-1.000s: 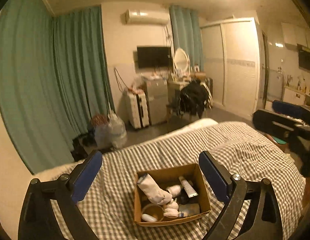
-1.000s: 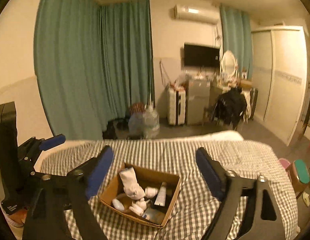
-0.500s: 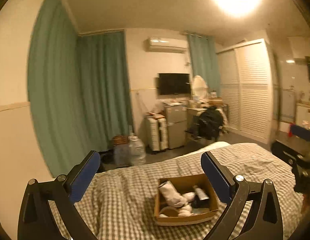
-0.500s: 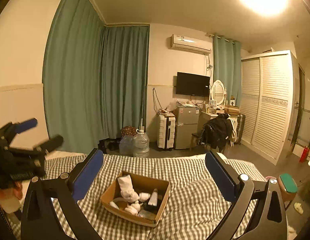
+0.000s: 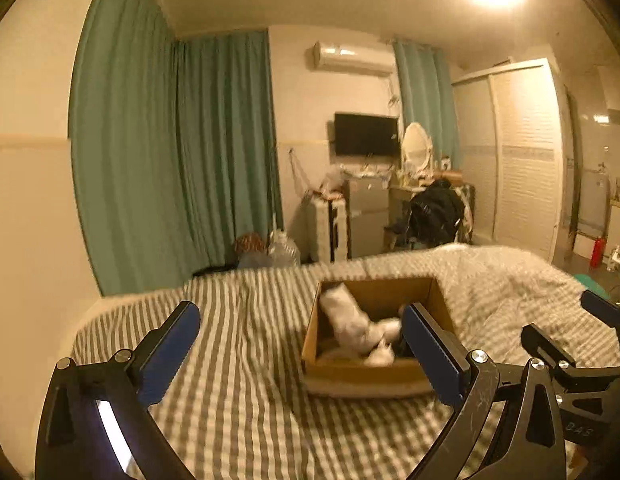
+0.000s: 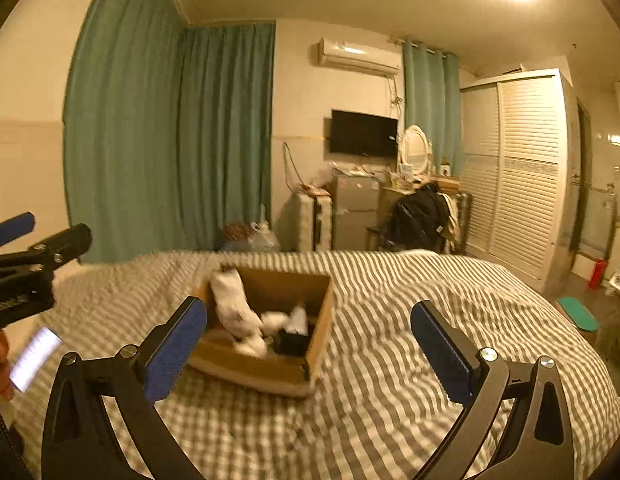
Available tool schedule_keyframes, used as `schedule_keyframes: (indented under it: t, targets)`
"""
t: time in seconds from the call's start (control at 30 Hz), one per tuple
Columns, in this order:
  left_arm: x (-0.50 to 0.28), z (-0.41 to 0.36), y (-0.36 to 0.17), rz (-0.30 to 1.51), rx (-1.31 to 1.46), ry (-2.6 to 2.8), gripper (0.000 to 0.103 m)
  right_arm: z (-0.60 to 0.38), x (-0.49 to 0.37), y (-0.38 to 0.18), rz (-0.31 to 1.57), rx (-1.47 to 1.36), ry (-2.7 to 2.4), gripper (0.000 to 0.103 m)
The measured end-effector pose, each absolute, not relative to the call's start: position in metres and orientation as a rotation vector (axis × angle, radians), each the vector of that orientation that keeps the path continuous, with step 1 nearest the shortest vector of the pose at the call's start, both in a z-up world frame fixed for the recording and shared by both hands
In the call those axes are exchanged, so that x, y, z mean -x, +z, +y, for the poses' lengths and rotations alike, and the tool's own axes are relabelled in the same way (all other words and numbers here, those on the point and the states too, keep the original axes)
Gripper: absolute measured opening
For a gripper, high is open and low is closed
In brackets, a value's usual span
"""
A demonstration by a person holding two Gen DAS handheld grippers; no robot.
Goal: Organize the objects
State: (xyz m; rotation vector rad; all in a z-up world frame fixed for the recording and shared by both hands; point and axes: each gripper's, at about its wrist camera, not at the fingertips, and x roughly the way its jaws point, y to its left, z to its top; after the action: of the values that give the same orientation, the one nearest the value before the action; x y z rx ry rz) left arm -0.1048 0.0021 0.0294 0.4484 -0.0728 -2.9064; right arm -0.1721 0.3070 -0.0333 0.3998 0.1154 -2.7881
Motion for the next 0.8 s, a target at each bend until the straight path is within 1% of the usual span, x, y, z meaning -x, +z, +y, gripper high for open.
schedule_keyframes:
  t: [0.13, 0.23, 0.47, 0.8]
  targets:
    - [0.108, -0.004, 0.001, -0.08, -0.551, -2.878, 0.103, 0.304, 0.182, -0.069, 0.123, -0.496, -2.779, 0.102]
    - [0.111, -0.012, -0.01, -0.05, -0.601, -2.853, 0.103, 0.301, 0.188, -0.079, 0.155, -0.539, -2.783, 0.102]
    - [0.109, -0.016, -0.007, -0.031, -0.602, -2.853, 0.103, 0.293, 0.184, -0.082, 0.201, -0.519, -2.786, 0.102]
    - [0.112, -0.013, -0.011, -0.037, -0.615, -2.857, 0.103, 0.295, 0.184, -0.081, 0.185, -0.517, -2.803, 0.102]
